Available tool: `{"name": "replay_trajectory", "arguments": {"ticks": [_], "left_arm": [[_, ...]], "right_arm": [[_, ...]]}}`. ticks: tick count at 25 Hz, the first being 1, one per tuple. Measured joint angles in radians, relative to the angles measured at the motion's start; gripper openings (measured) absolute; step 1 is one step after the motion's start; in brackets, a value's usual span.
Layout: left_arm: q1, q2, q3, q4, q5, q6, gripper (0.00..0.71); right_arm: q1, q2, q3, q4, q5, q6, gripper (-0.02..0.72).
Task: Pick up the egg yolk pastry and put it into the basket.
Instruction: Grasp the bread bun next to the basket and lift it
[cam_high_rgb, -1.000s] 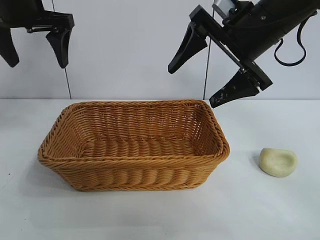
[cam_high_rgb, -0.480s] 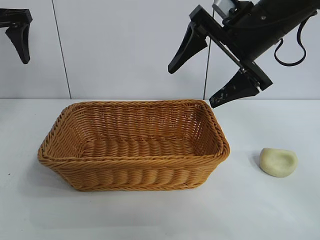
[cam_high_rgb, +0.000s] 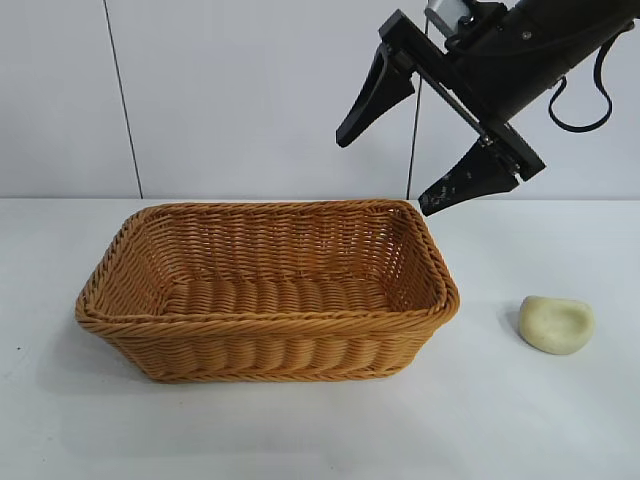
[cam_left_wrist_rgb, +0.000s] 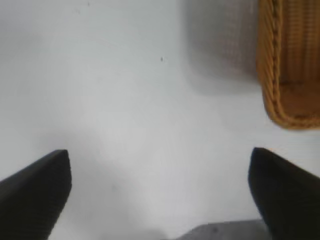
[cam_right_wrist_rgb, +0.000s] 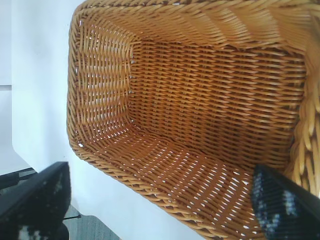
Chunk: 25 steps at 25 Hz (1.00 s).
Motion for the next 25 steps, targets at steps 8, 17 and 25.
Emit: {"name": "replay_trajectory", "arguments": {"ticks": [8, 17, 25], "left_arm": [[0.000, -0.400, 0.313, -0.021, -0.143, 0.000, 0.692], [0.000, -0.696, 0.361, -0.022, -0.153, 0.000, 0.692], [0.000, -0.854, 0.361, -0.026, -0.152, 0.000, 0.692]], "right_arm": [[0.000, 0.000, 0.000, 0.000, 0.001, 0.000, 0.696], [0.000, 0.000, 0.000, 0.000, 0.014, 0.000, 0.696], [0.000, 0.000, -0.001, 0.000, 0.015, 0.000, 0.696]]}}
